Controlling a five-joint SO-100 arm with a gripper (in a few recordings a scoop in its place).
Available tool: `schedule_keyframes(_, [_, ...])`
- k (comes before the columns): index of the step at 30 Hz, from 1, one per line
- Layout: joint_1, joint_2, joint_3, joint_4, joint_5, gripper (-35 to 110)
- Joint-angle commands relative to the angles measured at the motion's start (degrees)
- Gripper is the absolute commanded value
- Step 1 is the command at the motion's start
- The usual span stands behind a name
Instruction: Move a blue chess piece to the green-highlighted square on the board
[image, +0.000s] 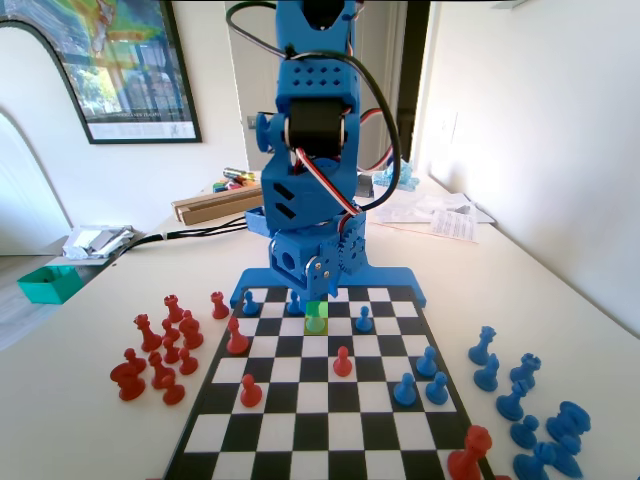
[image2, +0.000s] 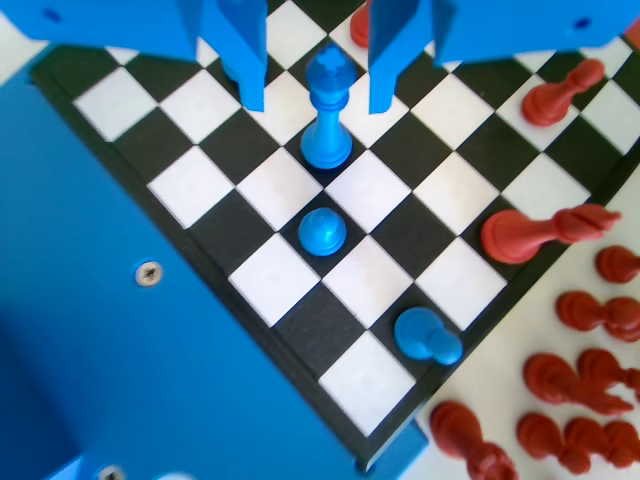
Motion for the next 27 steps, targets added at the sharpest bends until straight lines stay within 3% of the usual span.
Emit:
schedule_keyframes(1, [0.2, 1.8, 1.4, -1.8, -0.7, 15])
schedule_keyframes(27, [1.3, 2.1, 1.0, -0.9, -4.6, 1])
